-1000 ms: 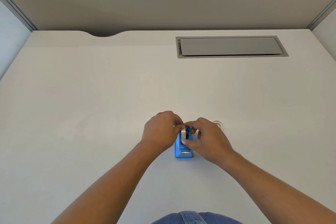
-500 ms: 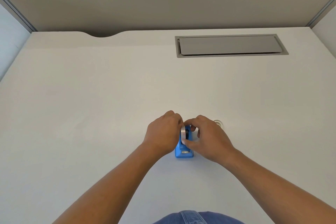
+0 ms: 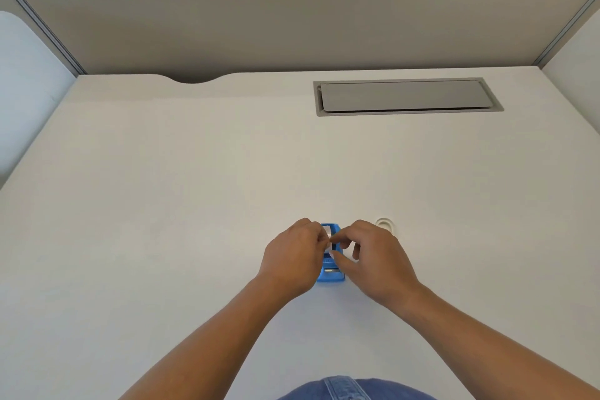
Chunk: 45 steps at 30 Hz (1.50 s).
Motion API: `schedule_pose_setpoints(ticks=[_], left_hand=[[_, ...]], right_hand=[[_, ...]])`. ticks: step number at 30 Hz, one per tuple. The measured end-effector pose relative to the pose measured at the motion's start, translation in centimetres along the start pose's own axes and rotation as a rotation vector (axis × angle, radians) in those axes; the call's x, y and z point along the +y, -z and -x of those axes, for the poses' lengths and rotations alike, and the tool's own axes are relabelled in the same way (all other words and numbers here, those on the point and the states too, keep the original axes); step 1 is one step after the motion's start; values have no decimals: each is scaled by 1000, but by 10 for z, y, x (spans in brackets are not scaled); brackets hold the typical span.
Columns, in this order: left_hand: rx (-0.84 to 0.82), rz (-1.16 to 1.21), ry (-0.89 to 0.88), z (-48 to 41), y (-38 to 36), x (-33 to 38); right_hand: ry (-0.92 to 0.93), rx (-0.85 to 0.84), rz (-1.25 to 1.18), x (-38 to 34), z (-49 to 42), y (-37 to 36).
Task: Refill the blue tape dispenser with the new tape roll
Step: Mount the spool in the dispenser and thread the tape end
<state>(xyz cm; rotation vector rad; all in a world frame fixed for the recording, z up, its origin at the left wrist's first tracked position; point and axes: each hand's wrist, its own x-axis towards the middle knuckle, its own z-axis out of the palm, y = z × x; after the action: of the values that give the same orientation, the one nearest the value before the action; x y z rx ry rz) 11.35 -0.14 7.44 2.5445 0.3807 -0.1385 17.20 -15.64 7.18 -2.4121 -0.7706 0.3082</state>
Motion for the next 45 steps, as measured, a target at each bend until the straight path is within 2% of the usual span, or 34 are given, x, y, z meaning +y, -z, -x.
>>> schedule_pose_setpoints(ticks=[6,12,18,23,29,37,45], left_hand=[[15,68,40,15,0,3],[124,197,67,29,1,-4],[-21,87,13,51,-14,-18],[-15,53,-35,52,-26,-10],[37,-12,-16,45,-26,-3],[6,-149,32,33,-22,4],[12,-189,41,32,-22,5]], right_hand=[[28,12,16,-7,6,-3],[56,39,73,-13,10,0],[77,28,75,-9,27,-3],[84,27,84,-9,37,-6],[72,29,91,-10,39,-5],[72,38,105,-12,39,0],[66,41,123,-8,51,-1]])
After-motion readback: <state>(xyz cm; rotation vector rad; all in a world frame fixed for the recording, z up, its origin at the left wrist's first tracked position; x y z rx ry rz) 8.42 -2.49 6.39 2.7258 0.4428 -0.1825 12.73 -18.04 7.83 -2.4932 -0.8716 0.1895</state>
